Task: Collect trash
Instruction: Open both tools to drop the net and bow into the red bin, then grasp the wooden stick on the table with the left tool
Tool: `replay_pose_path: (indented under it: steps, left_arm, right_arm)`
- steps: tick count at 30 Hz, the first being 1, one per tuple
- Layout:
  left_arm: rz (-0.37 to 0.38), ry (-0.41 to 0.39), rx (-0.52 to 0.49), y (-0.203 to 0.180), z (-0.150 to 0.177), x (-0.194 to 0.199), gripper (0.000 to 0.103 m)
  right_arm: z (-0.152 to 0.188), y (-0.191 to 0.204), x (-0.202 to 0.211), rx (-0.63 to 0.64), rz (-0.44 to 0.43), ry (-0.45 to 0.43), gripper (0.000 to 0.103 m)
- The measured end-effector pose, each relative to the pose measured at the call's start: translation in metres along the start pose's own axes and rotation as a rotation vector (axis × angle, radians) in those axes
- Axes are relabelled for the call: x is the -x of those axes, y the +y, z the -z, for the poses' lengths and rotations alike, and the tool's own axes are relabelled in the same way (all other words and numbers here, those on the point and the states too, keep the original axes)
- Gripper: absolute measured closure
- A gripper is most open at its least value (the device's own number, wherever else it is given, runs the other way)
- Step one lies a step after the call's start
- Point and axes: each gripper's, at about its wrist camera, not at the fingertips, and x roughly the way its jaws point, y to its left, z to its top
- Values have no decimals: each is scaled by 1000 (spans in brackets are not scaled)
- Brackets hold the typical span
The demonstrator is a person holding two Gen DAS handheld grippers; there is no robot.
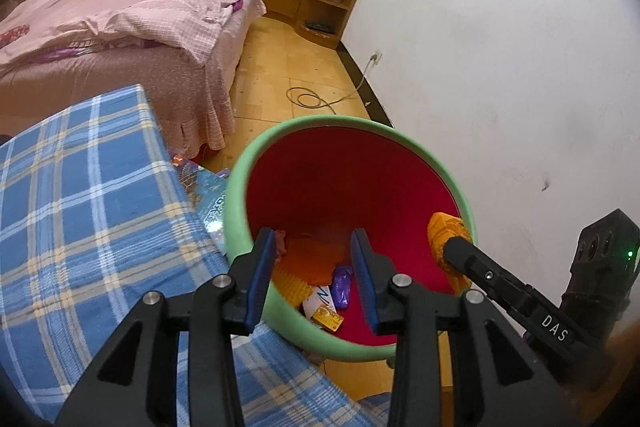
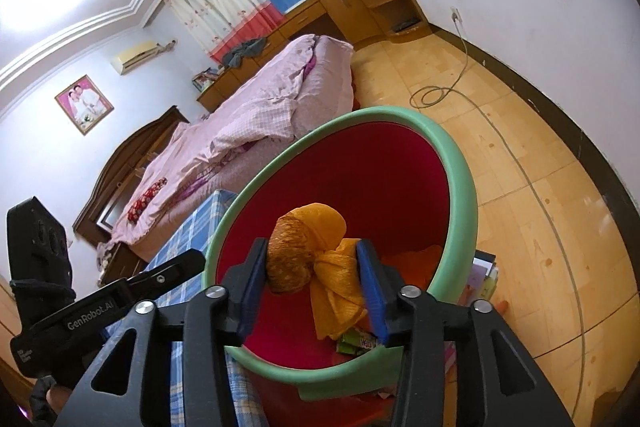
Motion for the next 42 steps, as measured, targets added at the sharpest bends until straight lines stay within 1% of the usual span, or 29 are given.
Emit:
replay_pose_path:
  steps: [2,4,6,7,8,12,16,18,20,25,29,35,42]
  left_arm:
    - [-14,-5,17,7,2,6,65]
    - [-30,-9,32,14,4,11,65]
    - [-49,-13,53,22,7,17,65]
    - [-57,-17,62,25,8,20,65]
    - [-65,-21,70,28,8,24,65]
    - [-124,-38,94,47,15,40,65]
    - [-187,-52,155,76,22,57,65]
    - [-231,-65,191,91,26,66,65]
    - [-300,-76,220,108,33,75,65]
    - [-392,-65,308,147,44,89,65]
    - [-486,-84,334,169,49,98,65]
    - [-567,-63,369,198,52,98,65]
    - [-594,-22,396,223,57,90,66]
  right_arm:
    - [1,0,-1,-3,1,7,49]
    - [1,2,-1,-1,-6,14,48]
    - [2,4,-1,3,-10,19,44]
    - [2,6,-1,7,-9,23,37]
    - [1,7,-2,11,-10,24,31]
    - [5,11,0,17,-19,20,31]
    - [7,14,4,17,-26,21,31]
    - [7,14,3,15,-24,22,31]
    - [8,16,5,14,-24,25,31]
    - [11,22,9,24,-24,29,31]
    - [12,22,9,21,-37,27,31]
    - [15,24,5,25,-27,50,31]
    - [19,25,0,24,-17,65,31]
